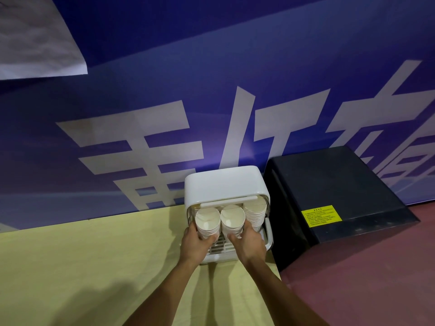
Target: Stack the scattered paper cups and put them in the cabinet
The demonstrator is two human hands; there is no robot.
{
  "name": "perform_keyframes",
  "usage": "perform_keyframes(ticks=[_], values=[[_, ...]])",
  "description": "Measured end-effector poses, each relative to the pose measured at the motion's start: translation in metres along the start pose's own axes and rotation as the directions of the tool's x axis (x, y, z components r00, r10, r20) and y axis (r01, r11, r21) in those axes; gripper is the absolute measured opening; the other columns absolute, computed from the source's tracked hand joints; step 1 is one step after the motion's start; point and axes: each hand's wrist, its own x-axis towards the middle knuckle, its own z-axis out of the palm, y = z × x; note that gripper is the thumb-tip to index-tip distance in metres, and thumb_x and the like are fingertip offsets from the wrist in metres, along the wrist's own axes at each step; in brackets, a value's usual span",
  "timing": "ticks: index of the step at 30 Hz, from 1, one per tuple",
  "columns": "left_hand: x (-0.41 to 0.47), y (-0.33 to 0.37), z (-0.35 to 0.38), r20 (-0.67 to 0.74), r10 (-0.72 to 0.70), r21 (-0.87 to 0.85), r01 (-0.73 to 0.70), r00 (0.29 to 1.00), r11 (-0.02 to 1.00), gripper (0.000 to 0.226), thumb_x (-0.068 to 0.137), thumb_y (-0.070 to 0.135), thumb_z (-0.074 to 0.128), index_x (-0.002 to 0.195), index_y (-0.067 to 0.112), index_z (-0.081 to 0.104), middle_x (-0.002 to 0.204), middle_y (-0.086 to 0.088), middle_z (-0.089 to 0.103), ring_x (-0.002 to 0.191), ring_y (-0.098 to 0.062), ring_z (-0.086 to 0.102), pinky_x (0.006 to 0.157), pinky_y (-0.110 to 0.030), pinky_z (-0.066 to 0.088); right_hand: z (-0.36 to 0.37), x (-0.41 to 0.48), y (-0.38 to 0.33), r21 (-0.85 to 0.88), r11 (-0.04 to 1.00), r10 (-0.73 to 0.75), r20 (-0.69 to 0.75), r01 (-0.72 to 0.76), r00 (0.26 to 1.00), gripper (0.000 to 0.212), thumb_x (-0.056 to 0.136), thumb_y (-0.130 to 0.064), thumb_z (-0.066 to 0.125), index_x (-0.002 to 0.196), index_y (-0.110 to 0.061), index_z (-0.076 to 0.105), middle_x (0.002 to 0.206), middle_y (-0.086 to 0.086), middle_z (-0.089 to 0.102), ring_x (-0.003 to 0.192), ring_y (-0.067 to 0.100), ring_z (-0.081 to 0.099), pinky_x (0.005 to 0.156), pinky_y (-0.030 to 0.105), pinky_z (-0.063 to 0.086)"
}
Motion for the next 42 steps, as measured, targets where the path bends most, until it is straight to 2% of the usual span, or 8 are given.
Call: perform_keyframes(ticks=[9, 13, 15, 17, 19, 23, 29, 42], values=[[0.005, -0.004, -0.007, 0.038, 0.009, 0.002, -0.009, 0.999, 1.000, 0.103, 0.047, 0.062, 0.079, 0.139, 0.029, 0.046, 0.132, 0.003, 0.057, 0.119, -0.020, 0.059, 0.100, -0.044, 0.052, -0.013, -0.009, 0.005, -0.158, 0.986, -0.045, 0.003, 0.045, 0.999, 0.034, 0.091, -0.040, 0.060, 0.120, -0.021, 0.059, 0.113, 0.001, 0.071, 0.108, 0.025, 0.065, 0.081, 0.032, 0.049], [-0.005, 0.008, -0.021, 0.072, 0.018, 0.054, -0.022, 0.997, 0.998, 0.091, 0.063, 0.045, 0.088, 0.141, 0.024, 0.046, 0.135, -0.001, 0.052, 0.120, -0.021, 0.056, 0.103, -0.040, 0.048, -0.045, -0.015, -0.007, -0.319, 0.942, -0.139, -0.096, 0.102, 0.986, 0.021, 0.096, -0.033, 0.050, 0.103, -0.020, 0.064, 0.098, 0.004, 0.072, 0.094, 0.030, 0.067, 0.073, 0.034, 0.050], [-0.007, 0.006, -0.028, 0.084, 0.013, 0.077, -0.020, 0.996, 0.997, 0.089, 0.065, 0.044, 0.087, 0.141, 0.023, 0.046, 0.135, -0.001, 0.051, 0.120, -0.022, 0.056, 0.103, -0.040, 0.047, -0.059, -0.011, -0.014, -0.275, 0.939, -0.261, -0.189, 0.204, 0.947, 0.015, 0.096, -0.029, 0.051, 0.098, -0.021, 0.064, 0.093, 0.002, 0.070, 0.090, 0.028, 0.066, 0.071, 0.035, 0.052], [-0.008, 0.003, -0.035, 0.089, 0.000, 0.089, -0.008, 0.996, 0.996, 0.085, 0.067, 0.044, 0.087, 0.139, 0.020, 0.047, 0.134, -0.001, 0.050, 0.116, -0.022, 0.058, 0.101, -0.040, 0.048, -0.066, -0.004, -0.021, -0.204, 0.895, -0.440, -0.248, 0.397, 0.863, 0.022, 0.092, -0.016, 0.056, 0.110, -0.020, 0.067, 0.108, 0.001, 0.068, 0.103, 0.022, 0.062, 0.084, 0.034, 0.053], [-0.010, 0.001, -0.041, 0.084, -0.005, 0.093, -0.003, 0.996, 0.996, 0.081, 0.070, 0.045, 0.085, 0.136, 0.019, 0.047, 0.133, -0.002, 0.051, 0.113, -0.020, 0.059, 0.098, -0.038, 0.050, -0.069, 0.004, -0.029, -0.253, 0.831, -0.546, -0.199, 0.495, 0.814, 0.042, 0.089, -0.010, 0.058, 0.131, -0.015, 0.062, 0.133, 0.003, 0.060, 0.124, 0.022, 0.052, 0.104, 0.036, 0.045], [-0.013, 0.005, -0.052, 0.043, 0.008, 0.074, -0.011, 0.999, 0.997, 0.080, 0.072, 0.045, 0.083, 0.136, 0.017, 0.042, 0.136, -0.005, 0.048, 0.114, -0.021, 0.056, 0.097, -0.037, 0.049, -0.070, 0.009, -0.041, -0.337, 0.818, -0.518, -0.084, 0.465, 0.851, 0.053, 0.089, -0.010, 0.054, 0.142, -0.011, 0.052, 0.144, 0.005, 0.054, 0.133, 0.025, 0.045, 0.113, 0.039, 0.035], [-0.016, 0.019, -0.054, -0.016, 0.060, 0.075, -0.059, 0.998, 0.995, 0.103, 0.068, 0.042, 0.088, 0.147, 0.017, 0.027, 0.148, -0.010, 0.035, 0.131, -0.027, 0.046, 0.105, -0.042, 0.045, -0.066, 0.001, -0.043, -0.364, 0.838, -0.470, -0.102, 0.407, 0.877, 0.045, 0.089, -0.019, 0.056, 0.134, -0.020, 0.058, 0.135, 0.000, 0.057, 0.125, 0.022, 0.048, 0.107, 0.041, 0.041], [-0.023, 0.027, -0.037, -0.044, 0.115, 0.120, -0.109, 0.992, 0.987, 0.095, 0.075, 0.045, 0.082, 0.148, 0.020, 0.026, 0.148, -0.010, 0.033, 0.130, -0.031, 0.047, 0.104, -0.046, 0.046, -0.058, -0.016, -0.027, -0.342, 0.855, -0.456, -0.135, 0.391, 0.880, 0.039, 0.090, -0.022, 0.056, 0.128, -0.021, 0.064, 0.127, 0.002, 0.057, 0.122, 0.023, 0.048, 0.102, 0.039, 0.043]])
